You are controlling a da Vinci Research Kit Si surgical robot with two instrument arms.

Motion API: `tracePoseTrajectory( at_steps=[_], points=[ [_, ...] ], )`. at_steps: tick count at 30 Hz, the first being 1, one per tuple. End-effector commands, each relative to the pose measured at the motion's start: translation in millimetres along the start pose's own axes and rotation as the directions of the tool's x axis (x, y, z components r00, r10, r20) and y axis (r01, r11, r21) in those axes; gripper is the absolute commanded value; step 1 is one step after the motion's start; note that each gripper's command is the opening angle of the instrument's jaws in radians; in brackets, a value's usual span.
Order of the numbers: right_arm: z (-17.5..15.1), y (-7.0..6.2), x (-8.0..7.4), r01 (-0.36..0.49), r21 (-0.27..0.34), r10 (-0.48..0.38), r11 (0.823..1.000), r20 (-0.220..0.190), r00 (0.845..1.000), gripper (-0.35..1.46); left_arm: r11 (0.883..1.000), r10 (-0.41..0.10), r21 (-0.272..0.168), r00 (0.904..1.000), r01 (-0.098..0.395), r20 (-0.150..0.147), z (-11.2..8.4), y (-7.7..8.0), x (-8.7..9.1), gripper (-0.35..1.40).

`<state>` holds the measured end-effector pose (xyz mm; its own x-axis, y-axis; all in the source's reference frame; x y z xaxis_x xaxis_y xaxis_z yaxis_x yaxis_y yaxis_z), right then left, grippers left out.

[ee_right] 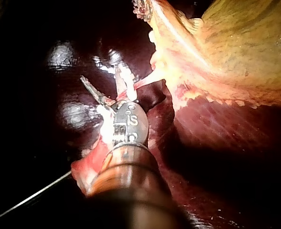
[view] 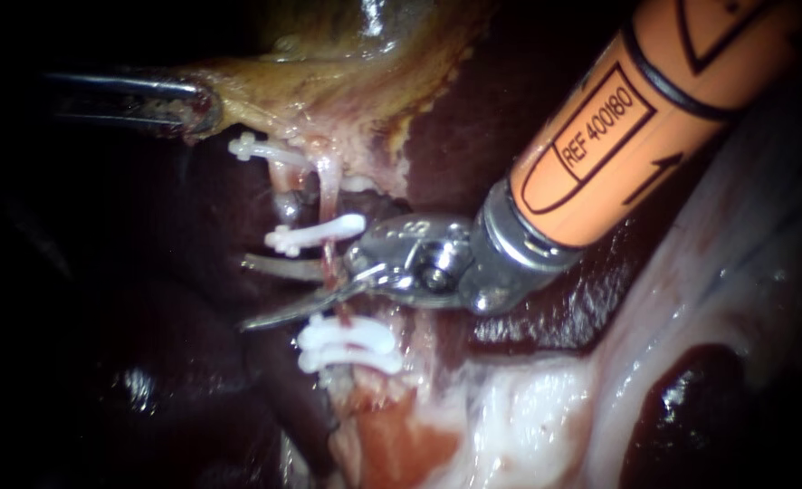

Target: Go to the cutting position right tube

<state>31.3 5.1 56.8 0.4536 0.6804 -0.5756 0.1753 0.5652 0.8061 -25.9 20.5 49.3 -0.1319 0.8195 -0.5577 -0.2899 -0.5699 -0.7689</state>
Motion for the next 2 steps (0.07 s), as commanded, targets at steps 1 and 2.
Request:
tracePoseTrajectory(
  at_steps=[1, 2],
  points=[
    [0.0, 0.0, -0.1, 0.000, 0.001, 0.000, 1.000, 0.001, 1.000, 1.43, 1.000, 0.000, 0.000, 1.0000, 0.000, 0.000, 0.0, 0.0, 0.0, -0.35],
    [0.0, 0.0, -0.1, 0.000, 0.001, 0.000, 1.000, 0.001, 1.000, 1.43, 1.000, 0.000, 0.000, 1.0000, 0.000, 0.000, 0.0, 0.0, 0.0, -0.35]
  ],
)
